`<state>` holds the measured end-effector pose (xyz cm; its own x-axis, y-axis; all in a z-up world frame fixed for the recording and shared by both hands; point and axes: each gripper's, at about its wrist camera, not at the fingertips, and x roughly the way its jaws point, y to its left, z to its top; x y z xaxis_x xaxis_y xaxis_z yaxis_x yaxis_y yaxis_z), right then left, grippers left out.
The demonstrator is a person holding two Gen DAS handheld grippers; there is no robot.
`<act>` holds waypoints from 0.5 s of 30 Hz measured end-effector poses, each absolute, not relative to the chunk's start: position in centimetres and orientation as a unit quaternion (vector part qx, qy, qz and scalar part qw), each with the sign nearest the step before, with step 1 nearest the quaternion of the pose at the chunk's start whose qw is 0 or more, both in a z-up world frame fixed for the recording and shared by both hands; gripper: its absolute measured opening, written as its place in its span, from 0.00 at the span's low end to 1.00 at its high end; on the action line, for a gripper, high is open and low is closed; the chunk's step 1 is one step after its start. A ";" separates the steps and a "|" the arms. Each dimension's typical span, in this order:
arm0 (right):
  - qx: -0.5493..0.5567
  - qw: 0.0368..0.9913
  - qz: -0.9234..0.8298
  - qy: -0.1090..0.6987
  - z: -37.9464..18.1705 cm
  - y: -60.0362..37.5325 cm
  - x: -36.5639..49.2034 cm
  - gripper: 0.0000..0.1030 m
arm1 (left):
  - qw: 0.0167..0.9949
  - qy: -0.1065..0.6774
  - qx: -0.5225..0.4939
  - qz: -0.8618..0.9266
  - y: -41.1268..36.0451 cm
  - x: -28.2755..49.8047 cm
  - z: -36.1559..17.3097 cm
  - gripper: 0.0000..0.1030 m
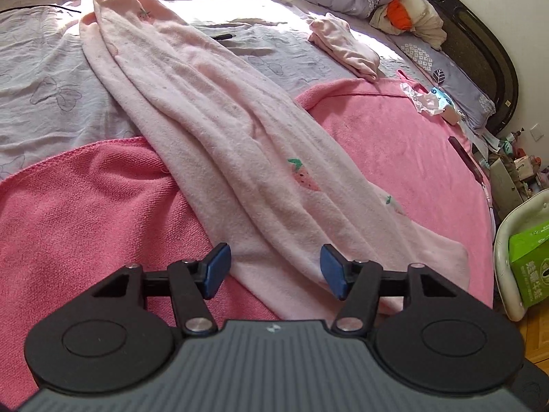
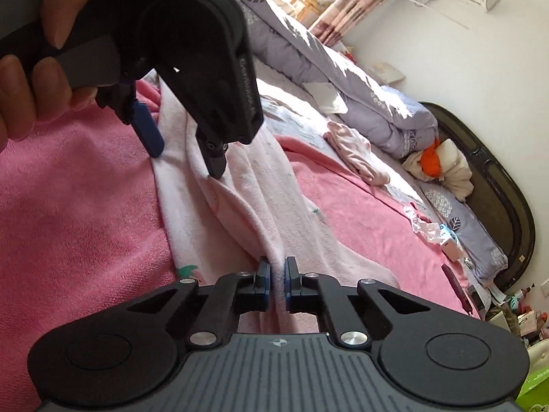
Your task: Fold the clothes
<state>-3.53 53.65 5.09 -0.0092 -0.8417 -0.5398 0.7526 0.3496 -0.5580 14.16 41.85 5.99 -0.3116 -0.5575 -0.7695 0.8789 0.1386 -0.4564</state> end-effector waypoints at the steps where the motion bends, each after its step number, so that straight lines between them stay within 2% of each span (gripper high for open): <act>1: -0.049 0.705 -0.567 0.423 5.5 53.9 -3.6 0.08 | 0.567 0.509 0.150 -0.631 41.9 14.8 6.1 0.61; 5: -0.045 0.723 -0.552 0.413 6.8 54.6 -3.4 0.06 | 0.529 0.557 0.078 -0.635 41.8 16.9 6.1 0.62; 9: -0.039 0.723 -0.556 0.409 7.6 55.1 -3.4 0.06 | 0.487 0.598 0.033 -0.635 40.9 17.1 5.1 0.75; 12: -0.034 0.718 -0.559 0.412 7.8 55.2 -3.4 0.06 | 0.482 0.628 0.036 -0.610 39.9 16.3 3.7 0.75; 15: -0.043 0.703 -0.560 0.436 6.2 54.4 -2.9 0.08 | 0.494 0.624 0.028 -0.605 39.4 15.6 3.4 0.75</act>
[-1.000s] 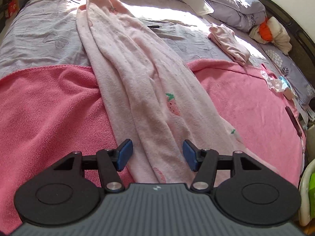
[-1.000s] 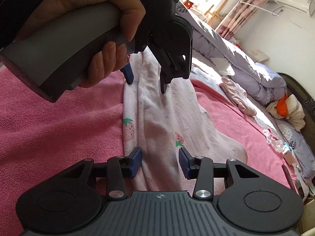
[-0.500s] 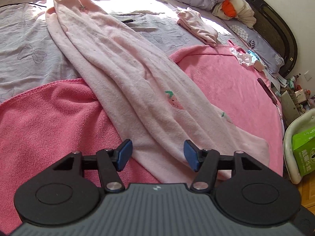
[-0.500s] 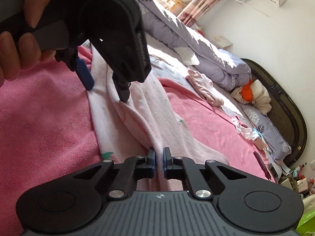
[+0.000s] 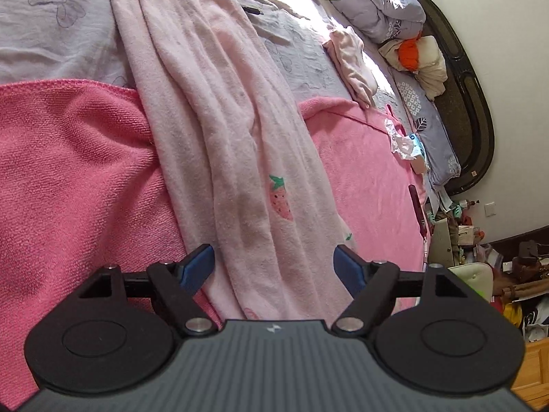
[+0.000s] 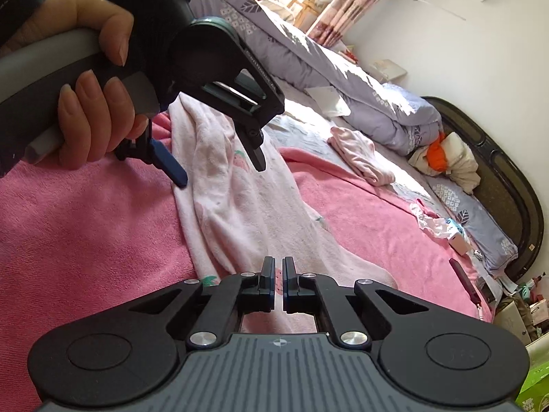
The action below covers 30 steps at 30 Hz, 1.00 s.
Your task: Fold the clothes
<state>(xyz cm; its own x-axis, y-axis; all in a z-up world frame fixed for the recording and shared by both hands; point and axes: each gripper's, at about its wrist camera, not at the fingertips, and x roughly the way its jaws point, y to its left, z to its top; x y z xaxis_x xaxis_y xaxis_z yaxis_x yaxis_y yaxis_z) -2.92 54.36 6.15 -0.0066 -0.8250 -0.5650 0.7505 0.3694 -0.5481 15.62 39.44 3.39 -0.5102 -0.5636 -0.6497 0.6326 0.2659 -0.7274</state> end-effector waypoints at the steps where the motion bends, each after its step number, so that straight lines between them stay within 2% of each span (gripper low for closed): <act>1: -0.048 0.704 -0.550 0.446 5.4 54.2 -2.6 0.09 | 0.499 0.621 0.024 -0.604 39.4 15.6 3.5 0.74; 3: -0.061 0.712 -0.540 0.445 5.0 54.3 -2.1 0.12 | 0.515 0.609 0.021 -0.603 39.4 15.6 3.7 0.68; 4: -0.065 0.718 -0.539 0.437 5.2 54.4 -2.0 0.19 | 0.523 0.605 0.025 -0.600 39.4 15.8 3.7 0.59; 5: -0.065 0.721 -0.540 0.430 5.4 54.6 -2.0 0.24 | 0.530 0.602 0.028 -0.596 39.4 15.9 3.6 0.54; 7: -0.064 0.724 -0.543 0.421 5.6 54.7 -1.8 0.47 | 0.539 0.601 0.029 -0.589 39.5 16.3 3.4 0.40; 9: -0.058 0.725 -0.540 0.424 5.3 54.6 -1.6 0.49 | 0.540 0.605 0.019 -0.585 39.5 16.6 3.3 0.32; 11: -0.055 0.726 -0.534 0.430 4.9 54.2 -1.2 0.48 | 0.540 0.606 0.010 -0.584 39.5 16.8 3.4 0.29; 14: -0.054 0.725 -0.538 0.427 4.7 53.3 -0.9 0.48 | 0.526 0.611 -0.004 -0.592 38.9 16.7 3.8 0.30; 15: -0.051 0.724 -0.541 0.425 4.7 53.0 -0.9 0.48 | 0.524 0.614 -0.006 -0.591 38.6 16.6 3.8 0.38; 16: -0.048 0.723 -0.544 0.423 4.7 52.6 -0.8 0.48 | 0.523 0.620 -0.003 -0.585 38.3 16.5 3.7 0.55; 18: -0.046 0.722 -0.545 0.425 4.4 52.0 -0.7 0.48 | 0.523 0.627 -0.001 -0.578 37.8 16.3 3.4 0.64; 19: -0.047 0.721 -0.542 0.430 4.0 51.8 -0.5 0.48 | 0.524 0.627 0.000 -0.576 37.6 16.2 3.2 0.63; 20: -0.048 0.720 -0.539 0.436 3.7 51.6 -0.3 0.48 | 0.526 0.628 0.001 -0.574 37.4 16.1 3.1 0.61; 21: -0.048 0.721 -0.536 0.437 3.5 51.4 -0.2 0.45 | 0.536 0.618 0.009 -0.575 37.4 16.0 3.3 0.52; 22: -0.048 0.723 -0.534 0.436 3.5 51.3 -0.2 0.39 | 0.548 0.606 0.019 -0.577 37.5 15.8 3.6 0.23; 23: -0.035 0.729 -0.530 0.433 3.7 51.1 -0.3 0.31 | 0.560 0.593 0.029 -0.578 37.6 15.7 3.9 0.02; 24: -0.021 0.732 -0.530 0.428 4.0 51.0 -0.5 0.13 | 0.563 0.585 0.030 -0.583 37.9 15.8 4.3 0.00; 25: -0.014 0.733 -0.535 0.420 4.4 50.9 -0.7 0.09 | 0.565 0.577 0.028 -0.589 38.1 15.9 4.8 0.00; 30: 0.009 0.740 -0.548 0.389 6.8 51.4 -1.6 0.08 | 0.574 0.536 0.038 -0.618 39.4 16.6 7.3 0.00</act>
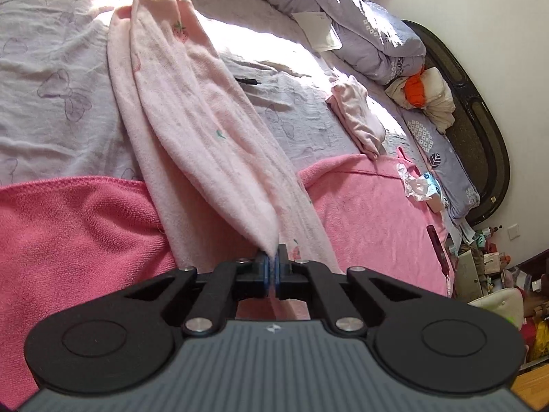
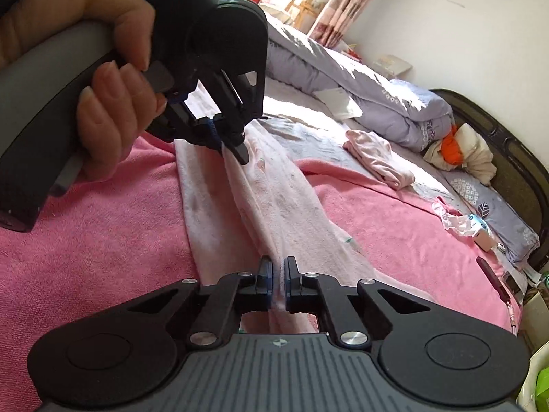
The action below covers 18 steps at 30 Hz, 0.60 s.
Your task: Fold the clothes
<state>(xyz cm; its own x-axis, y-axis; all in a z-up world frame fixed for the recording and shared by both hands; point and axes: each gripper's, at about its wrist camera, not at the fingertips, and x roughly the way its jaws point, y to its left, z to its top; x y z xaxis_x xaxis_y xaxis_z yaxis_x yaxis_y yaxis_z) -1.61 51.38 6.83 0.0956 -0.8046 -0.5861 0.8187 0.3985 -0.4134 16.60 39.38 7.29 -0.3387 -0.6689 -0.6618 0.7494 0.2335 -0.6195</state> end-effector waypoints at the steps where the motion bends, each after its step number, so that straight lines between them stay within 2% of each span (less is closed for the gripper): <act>1: 0.011 0.745 -0.541 0.389 7.1 51.7 -1.6 0.08 | 0.574 0.534 0.050 -0.619 39.6 16.8 7.4 0.00; 6: 0.033 0.754 -0.491 0.435 5.2 52.6 -0.6 0.09 | 0.574 0.561 0.107 -0.586 39.8 17.9 5.0 0.01; 8: 0.016 0.754 -0.488 0.439 4.9 52.8 -0.4 0.11 | 0.573 0.573 0.109 -0.576 39.7 18.4 4.3 0.07; 9: 0.023 0.758 -0.485 0.435 5.1 52.7 -0.6 0.15 | 0.573 0.574 0.105 -0.575 39.6 18.7 4.3 0.07; 10: 0.033 0.762 -0.483 0.431 5.4 52.6 -0.8 0.25 | 0.574 0.575 0.101 -0.575 39.5 18.9 4.4 0.08; 11: 0.042 0.765 -0.482 0.425 5.7 52.6 -1.1 0.29 | 0.577 0.572 0.101 -0.574 39.3 19.2 4.5 0.09; 13: 0.069 0.772 -0.477 0.415 6.4 53.0 -2.4 0.46 | 0.582 0.572 0.097 -0.571 39.0 20.0 4.8 0.13; 14: 0.083 0.776 -0.473 0.409 6.8 53.2 -3.0 0.46 | 0.588 0.572 0.094 -0.564 39.0 20.6 5.0 0.14; 16: 0.105 0.781 -0.469 0.398 7.9 54.1 -4.7 0.47 | 0.604 0.572 0.087 -0.548 39.0 21.9 5.4 0.41; 18: 0.123 0.776 -0.489 0.378 9.3 54.7 -6.8 0.47 | 0.627 0.563 0.085 -0.531 39.2 23.1 5.9 0.46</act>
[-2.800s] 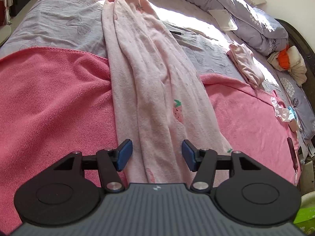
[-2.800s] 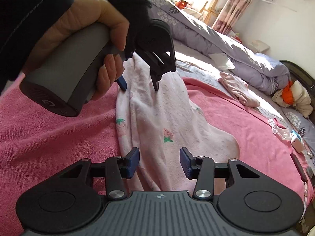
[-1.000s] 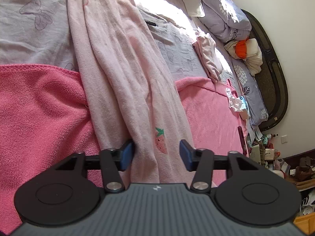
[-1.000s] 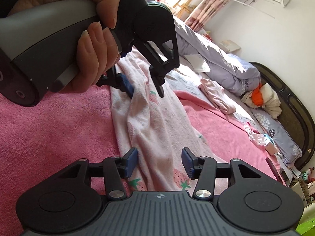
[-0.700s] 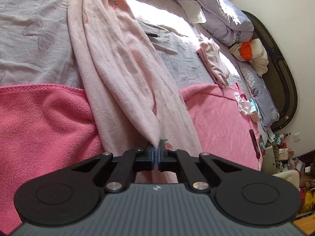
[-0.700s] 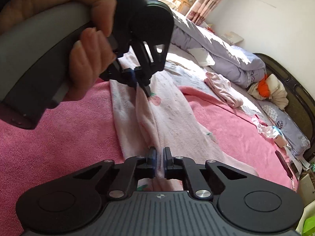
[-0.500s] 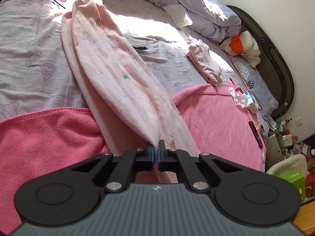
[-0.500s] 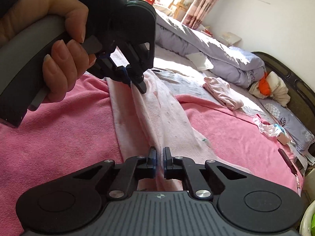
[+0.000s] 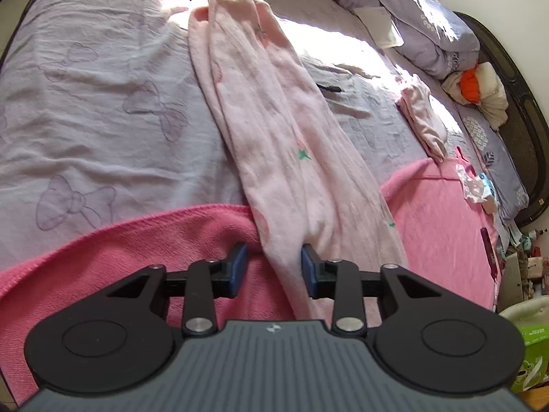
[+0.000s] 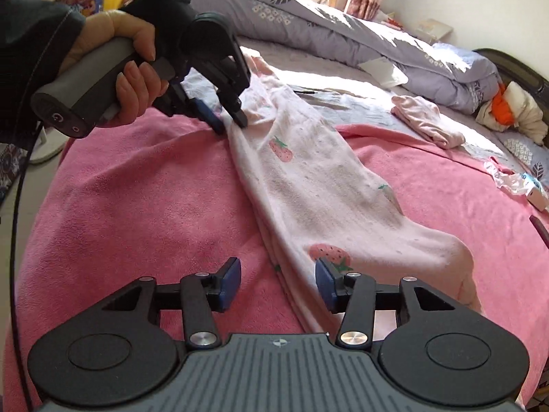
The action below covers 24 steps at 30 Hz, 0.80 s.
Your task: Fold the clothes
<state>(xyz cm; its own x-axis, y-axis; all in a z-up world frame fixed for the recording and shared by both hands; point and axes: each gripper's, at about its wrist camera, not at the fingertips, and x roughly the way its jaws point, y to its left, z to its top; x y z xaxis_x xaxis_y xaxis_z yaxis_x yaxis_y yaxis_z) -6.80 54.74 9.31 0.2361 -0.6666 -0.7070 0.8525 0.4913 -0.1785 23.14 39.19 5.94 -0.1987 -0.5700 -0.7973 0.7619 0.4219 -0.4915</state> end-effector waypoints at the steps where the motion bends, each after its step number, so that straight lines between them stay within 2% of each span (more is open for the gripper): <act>1: 0.137 0.764 -0.515 0.365 10.0 54.9 -8.2 0.48 | 0.640 0.555 0.089 -0.525 39.4 23.6 6.2 0.46; 5: 0.176 0.672 -0.624 0.358 10.1 54.2 -13.3 0.51 | 0.693 0.486 0.137 -0.514 40.0 23.3 7.9 0.46; 8: 0.261 0.626 -0.621 0.393 7.2 54.5 -15.5 0.44 | 0.683 0.425 0.193 -0.561 39.9 19.8 9.3 0.46; 10: 0.266 0.640 -0.616 0.374 7.3 56.7 -15.7 0.40 | 0.647 0.374 0.236 -0.621 40.1 15.5 10.1 0.46; 16: 0.329 0.661 -0.577 0.350 9.4 59.4 -17.5 0.42 | 0.491 0.220 0.335 -0.774 43.9 2.1 10.1 0.53; 19: 0.354 0.646 -0.593 0.325 11.0 60.4 -19.6 0.43 | 0.444 0.211 0.353 -0.796 46.3 -0.9 9.3 0.54; 24: 0.316 0.607 -0.669 0.290 12.2 60.7 -23.5 0.52 | 0.426 0.230 0.398 -0.779 48.7 -2.5 6.4 0.58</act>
<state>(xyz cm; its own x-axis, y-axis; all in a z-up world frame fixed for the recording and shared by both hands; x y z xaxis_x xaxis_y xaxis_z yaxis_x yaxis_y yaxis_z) -23.50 60.70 12.17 -0.0638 -0.6291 -0.7747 0.9954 -0.0958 -0.0042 -2.53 48.67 6.38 -0.3194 -0.4810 -0.8165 0.8477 -0.5302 -0.0193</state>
